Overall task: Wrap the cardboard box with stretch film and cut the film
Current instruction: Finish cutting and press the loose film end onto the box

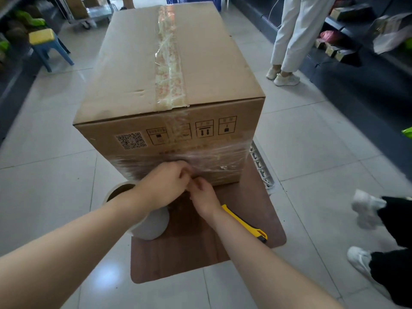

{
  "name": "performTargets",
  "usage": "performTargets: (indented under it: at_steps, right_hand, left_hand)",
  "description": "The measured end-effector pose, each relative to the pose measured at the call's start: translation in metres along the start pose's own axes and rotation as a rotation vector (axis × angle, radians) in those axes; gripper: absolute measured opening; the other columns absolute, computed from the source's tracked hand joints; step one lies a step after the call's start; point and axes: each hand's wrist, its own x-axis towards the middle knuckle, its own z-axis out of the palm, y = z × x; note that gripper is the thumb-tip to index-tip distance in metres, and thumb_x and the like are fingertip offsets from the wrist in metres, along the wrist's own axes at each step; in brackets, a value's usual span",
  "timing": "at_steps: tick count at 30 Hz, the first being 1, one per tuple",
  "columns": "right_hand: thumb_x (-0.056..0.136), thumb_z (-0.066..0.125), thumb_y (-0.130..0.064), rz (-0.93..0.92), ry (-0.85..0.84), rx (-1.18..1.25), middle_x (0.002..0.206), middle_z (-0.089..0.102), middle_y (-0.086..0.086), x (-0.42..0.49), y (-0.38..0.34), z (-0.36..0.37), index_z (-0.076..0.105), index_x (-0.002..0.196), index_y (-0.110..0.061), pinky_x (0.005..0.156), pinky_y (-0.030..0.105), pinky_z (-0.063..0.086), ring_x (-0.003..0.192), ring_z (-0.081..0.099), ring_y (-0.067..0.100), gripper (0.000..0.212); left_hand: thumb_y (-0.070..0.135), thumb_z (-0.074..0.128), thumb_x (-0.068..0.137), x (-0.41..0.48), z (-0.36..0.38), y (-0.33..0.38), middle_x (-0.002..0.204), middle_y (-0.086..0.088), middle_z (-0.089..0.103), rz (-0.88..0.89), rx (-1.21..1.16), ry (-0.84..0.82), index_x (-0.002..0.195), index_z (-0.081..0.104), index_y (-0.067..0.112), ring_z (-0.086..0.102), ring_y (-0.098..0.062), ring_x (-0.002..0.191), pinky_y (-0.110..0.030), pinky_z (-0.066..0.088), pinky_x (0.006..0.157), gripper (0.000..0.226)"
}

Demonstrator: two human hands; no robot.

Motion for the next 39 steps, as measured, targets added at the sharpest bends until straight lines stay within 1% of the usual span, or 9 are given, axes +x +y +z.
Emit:
performTargets:
  at_steps: [4,9,13,15,19,24,28,32,39]
  right_hand:
    - [0.094,0.044,-0.030,0.087,-0.035,-0.003,0.095,0.058,0.005,0.002,-0.008,0.006,0.051,0.099,-0.013,0.077,0.035,0.040,0.089,0.054,0.019,0.019]
    - [0.086,0.050,-0.018,0.154,0.161,0.012,0.081,0.064,0.007,-0.006,-0.022,-0.004,0.056,0.070,-0.019,0.067,0.036,0.042,0.078,0.056,0.022,0.017]
    - [0.096,0.033,-0.009,0.371,0.360,0.906,0.113,0.057,0.023,-0.014,-0.047,-0.042,0.054,0.116,0.004,0.083,0.041,0.051,0.102,0.061,0.034,0.032]
    - [0.097,0.027,-0.014,0.422,0.260,1.201,0.140,0.042,0.028,-0.020,-0.070,-0.060,0.033,0.139,0.008,0.106,0.054,0.039,0.131,0.042,0.041,0.048]
    - [0.095,0.024,-0.025,0.403,0.164,1.385,0.156,0.018,0.025,-0.022,-0.105,-0.067,0.015,0.151,-0.007,0.113,0.063,0.018,0.144,0.016,0.043,0.059]
    - [0.095,0.022,-0.026,0.366,0.055,1.398,0.155,0.018,0.027,-0.036,-0.104,-0.074,0.013,0.151,-0.005,0.114,0.063,0.015,0.143,0.017,0.044,0.061]
    - [0.094,0.023,-0.028,0.363,0.076,1.381,0.152,0.019,0.032,-0.035,-0.116,-0.090,0.013,0.150,-0.001,0.111,0.065,0.016,0.142,0.015,0.049,0.063]
    - [0.093,0.025,-0.029,0.356,0.038,1.368,0.153,0.014,0.033,-0.036,-0.116,-0.096,0.011,0.150,-0.001,0.111,0.066,0.015,0.142,0.010,0.050,0.065]
    - [0.098,0.021,-0.031,0.607,0.088,1.219,0.153,0.014,0.035,-0.052,-0.080,-0.085,0.005,0.149,0.007,0.112,0.059,0.020,0.142,0.018,0.047,0.066]
  left_hand:
    - [0.008,0.042,0.095,-0.005,0.002,0.004,0.116,0.007,0.064,-0.045,-0.164,0.100,0.121,0.062,0.020,0.055,-0.003,0.103,-0.013,0.040,0.084,0.035]
    - [0.000,0.040,0.091,-0.008,0.008,0.003,0.116,0.007,0.062,-0.115,-0.281,0.086,0.124,0.058,0.018,0.055,-0.006,0.111,-0.019,0.040,0.093,0.042]
    - [-0.007,0.037,0.084,-0.007,0.008,0.002,0.120,0.000,0.064,-0.188,-0.411,0.062,0.121,0.060,0.015,0.055,-0.012,0.116,-0.030,0.041,0.102,0.049]
    - [-0.010,0.037,0.085,-0.005,0.008,0.011,0.123,-0.009,0.062,-0.357,-0.668,0.079,0.119,0.061,0.008,0.054,-0.020,0.119,-0.031,0.042,0.100,0.045]
    - [-0.016,0.024,0.084,-0.010,0.014,0.040,0.134,-0.024,0.048,-0.880,-1.674,0.120,0.102,0.050,-0.008,0.049,-0.033,0.122,-0.040,0.039,0.102,0.032]
    - [-0.016,0.020,0.084,0.001,0.008,0.054,0.141,-0.032,0.035,-0.881,-2.230,0.332,0.103,0.045,-0.016,0.035,-0.041,0.133,-0.047,0.029,0.112,0.032]
    - [-0.015,0.031,0.072,0.012,-0.016,0.041,0.149,-0.032,0.022,-0.895,-2.312,0.325,0.140,0.023,-0.012,0.021,-0.044,0.139,-0.052,0.023,0.113,0.069]
    - [-0.016,0.032,0.066,0.008,-0.018,0.044,0.151,-0.029,0.020,-0.878,-2.307,0.360,0.143,0.020,-0.008,0.018,-0.044,0.140,-0.054,0.023,0.113,0.079]
    - [-0.017,0.012,0.081,-0.018,0.013,0.050,0.149,-0.024,0.031,-0.982,-1.902,0.457,0.143,0.026,-0.009,0.030,-0.034,0.138,-0.041,0.027,0.111,0.063]
